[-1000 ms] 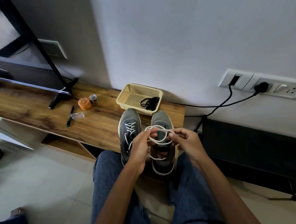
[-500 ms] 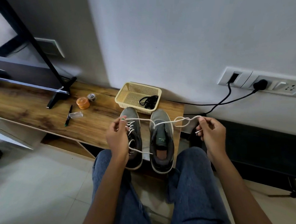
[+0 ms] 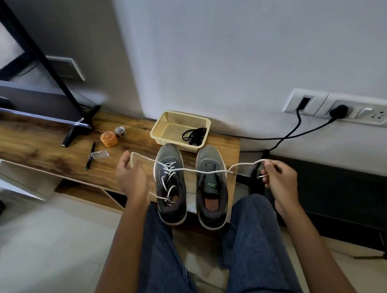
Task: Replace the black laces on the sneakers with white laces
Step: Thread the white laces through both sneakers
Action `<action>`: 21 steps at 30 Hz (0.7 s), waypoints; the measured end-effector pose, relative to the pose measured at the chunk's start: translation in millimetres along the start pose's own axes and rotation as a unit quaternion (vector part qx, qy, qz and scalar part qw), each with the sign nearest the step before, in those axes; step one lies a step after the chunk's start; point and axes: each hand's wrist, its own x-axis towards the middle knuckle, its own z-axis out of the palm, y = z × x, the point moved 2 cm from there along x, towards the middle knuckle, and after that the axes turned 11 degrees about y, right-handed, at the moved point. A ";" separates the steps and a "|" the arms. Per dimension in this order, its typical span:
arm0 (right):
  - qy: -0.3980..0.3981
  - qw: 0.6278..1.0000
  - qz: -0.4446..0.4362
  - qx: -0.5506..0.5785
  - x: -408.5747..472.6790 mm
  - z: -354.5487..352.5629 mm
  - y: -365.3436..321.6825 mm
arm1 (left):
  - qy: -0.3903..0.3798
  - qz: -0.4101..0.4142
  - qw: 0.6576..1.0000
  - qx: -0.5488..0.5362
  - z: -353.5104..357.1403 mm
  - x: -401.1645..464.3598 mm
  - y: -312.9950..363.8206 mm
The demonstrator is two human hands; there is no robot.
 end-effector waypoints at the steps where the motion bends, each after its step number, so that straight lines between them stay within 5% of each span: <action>1: -0.023 1.000 -0.001 -0.010 -2.4 1.8 -1.0 | -0.006 -0.004 0.999 0.037 2.5 -1.1 -3.7; 5: -0.099 0.994 -0.023 -0.034 -14.8 12.4 -9.0 | -0.038 0.057 0.990 0.123 8.1 -34.6 -0.8; 7: -0.140 0.989 -0.029 -0.027 -23.1 19.0 -16.1 | -0.156 0.129 0.974 0.100 17.4 -65.7 2.4; 10: -0.210 0.977 -0.033 -0.017 -33.9 27.3 -27.0 | -0.364 0.192 0.907 0.091 34.0 -101.1 -6.1; 13: -0.252 0.967 -0.033 0.024 -37.7 28.2 -36.0 | -0.471 0.211 0.849 0.114 49.9 -114.7 -25.7; 16: -0.223 0.972 -0.026 0.064 -32.1 22.3 -42.6 | -0.499 0.212 0.827 0.150 58.6 -115.0 -39.2; 21: -0.056 0.992 0.003 0.109 -10.5 9.4 -36.2 | -0.463 0.203 0.850 0.149 55.7 -95.2 -42.9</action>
